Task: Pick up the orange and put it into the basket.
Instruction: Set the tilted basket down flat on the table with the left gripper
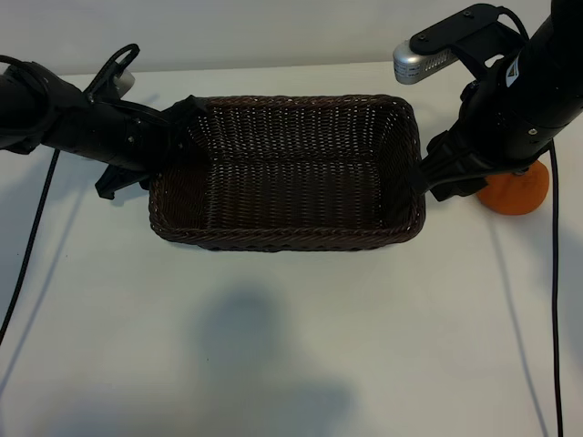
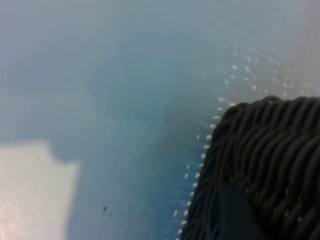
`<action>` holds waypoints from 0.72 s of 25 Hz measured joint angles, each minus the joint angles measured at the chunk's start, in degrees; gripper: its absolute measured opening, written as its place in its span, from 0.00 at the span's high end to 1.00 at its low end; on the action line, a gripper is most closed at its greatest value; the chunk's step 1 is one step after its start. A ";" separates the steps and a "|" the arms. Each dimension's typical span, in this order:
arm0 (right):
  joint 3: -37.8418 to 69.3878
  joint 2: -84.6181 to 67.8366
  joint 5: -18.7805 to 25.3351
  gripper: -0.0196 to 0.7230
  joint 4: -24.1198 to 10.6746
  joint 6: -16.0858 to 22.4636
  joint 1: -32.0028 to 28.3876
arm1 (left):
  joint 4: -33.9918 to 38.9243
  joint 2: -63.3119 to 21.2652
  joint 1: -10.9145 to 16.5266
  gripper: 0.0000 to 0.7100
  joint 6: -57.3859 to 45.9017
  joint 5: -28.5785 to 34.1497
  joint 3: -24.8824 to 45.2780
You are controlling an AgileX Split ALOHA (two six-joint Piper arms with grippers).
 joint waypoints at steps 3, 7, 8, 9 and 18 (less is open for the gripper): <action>0.00 0.00 0.04 0.32 0.00 0.00 0.00 | 0.00 0.06 0.00 0.48 -0.16 0.05 0.00; 0.00 0.00 0.10 0.32 0.00 0.00 0.00 | 0.00 0.79 0.00 0.48 -0.19 0.06 0.00; 0.00 0.00 0.17 0.32 0.00 0.00 0.00 | 0.00 0.95 0.00 0.48 -0.19 0.12 0.05; 0.00 0.00 0.24 0.32 0.00 0.00 0.00 | 0.00 1.08 0.00 0.48 -0.19 0.18 0.05; 0.00 0.00 0.29 0.32 0.00 0.00 0.00 | -0.06 1.15 0.00 0.48 -0.19 0.46 0.05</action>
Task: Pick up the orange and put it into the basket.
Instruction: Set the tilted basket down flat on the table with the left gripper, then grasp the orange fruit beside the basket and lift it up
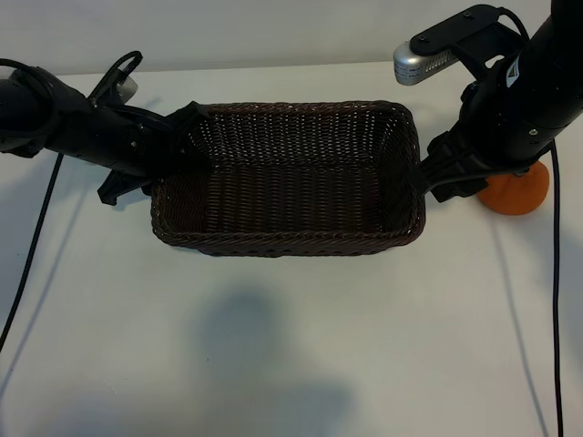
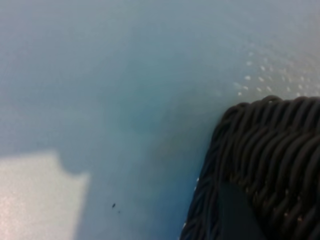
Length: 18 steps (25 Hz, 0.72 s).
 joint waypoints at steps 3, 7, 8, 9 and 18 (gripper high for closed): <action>0.00 0.00 0.06 0.32 0.00 0.00 0.00 | 0.00 0.00 0.00 0.48 0.00 0.29 0.00; 0.00 0.00 0.47 0.32 0.00 0.00 0.00 | -0.51 0.00 0.00 0.33 -0.17 1.88 0.00; 0.00 0.00 0.69 0.32 0.00 0.00 0.00 | -0.90 0.00 0.00 0.24 -0.22 2.40 0.00; 0.00 0.00 0.88 0.32 0.00 0.00 0.00 | -1.10 0.00 0.00 0.15 -0.22 2.78 0.00; 0.00 0.00 1.15 0.32 0.00 0.00 0.00 | 2.23 -2.17 0.00 0.04 -0.98 4.49 0.00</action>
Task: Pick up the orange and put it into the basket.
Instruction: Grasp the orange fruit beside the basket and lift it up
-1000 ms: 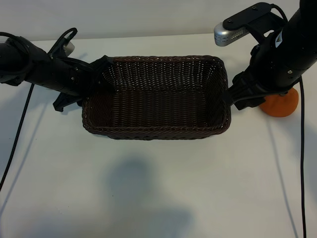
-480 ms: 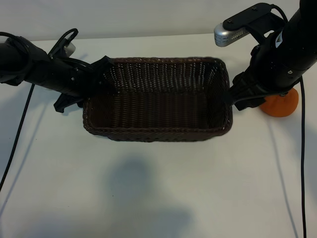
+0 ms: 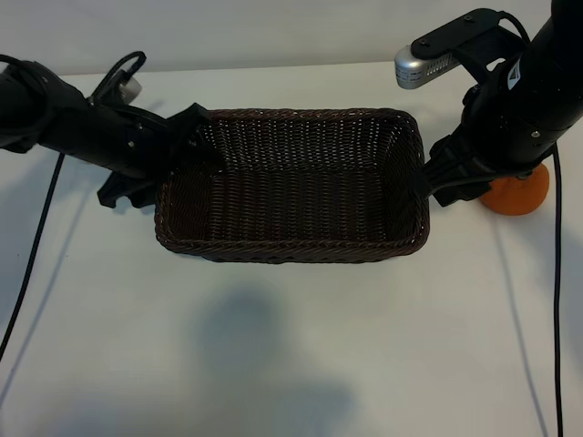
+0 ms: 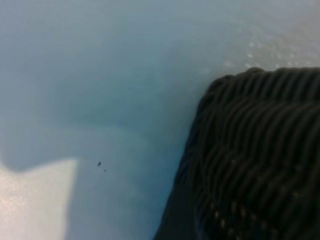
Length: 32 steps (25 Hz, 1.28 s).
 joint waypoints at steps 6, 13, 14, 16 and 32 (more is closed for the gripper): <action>0.00 0.00 0.06 0.32 0.00 0.00 0.00 | 5.90 -3.21 0.00 0.07 -3.49 0.05 0.00; 0.00 0.00 0.06 0.32 0.00 0.00 0.00 | 8.99 -6.27 0.00 0.08 -4.56 1.61 0.00; 0.00 0.00 0.06 0.32 0.00 0.00 0.00 | 9.12 -6.70 0.00 0.08 -4.56 1.74 0.00; 0.00 0.00 0.06 0.32 0.00 0.00 0.00 | 9.16 -7.61 0.00 0.09 -4.56 2.27 0.00; 0.00 0.00 0.12 0.32 0.00 -0.06 0.00 | 22.14 -14.12 0.00 0.12 -7.70 10.55 -4.24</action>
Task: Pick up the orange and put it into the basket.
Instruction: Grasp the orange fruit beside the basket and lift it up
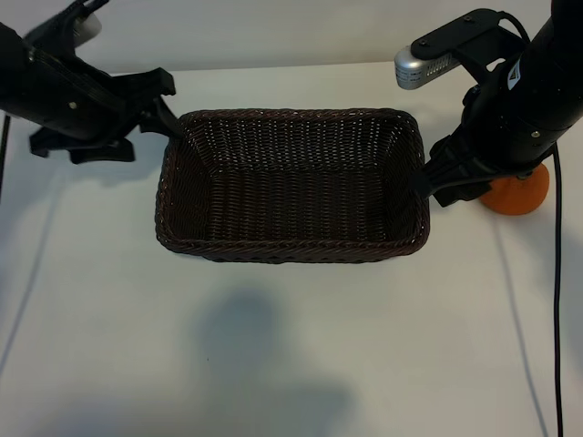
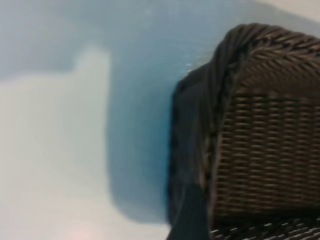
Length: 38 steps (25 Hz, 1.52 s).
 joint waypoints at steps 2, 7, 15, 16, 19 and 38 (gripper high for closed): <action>0.00 0.00 0.05 0.32 0.00 0.00 0.00 | 5.01 -0.37 0.00 0.13 -1.71 2.67 -1.42; 0.00 0.00 0.16 0.32 0.05 0.00 0.00 | 13.83 -2.46 0.13 0.13 -2.79 9.63 -5.10; 0.00 0.00 0.34 0.32 0.16 -0.05 0.00 | 15.14 -9.59 9.26 0.15 1.51 14.85 -6.06; 0.00 0.00 0.34 0.32 0.16 -0.05 0.00 | 15.14 -10.47 10.62 0.15 2.90 15.87 -6.06; 0.00 0.00 0.34 0.32 0.21 -0.05 0.00 | 15.19 -13.92 12.70 0.16 5.19 17.37 -6.06; 0.00 0.00 0.29 0.32 0.21 -0.79 0.00 | 9.12 -46.06 12.95 0.16 14.03 21.83 -6.06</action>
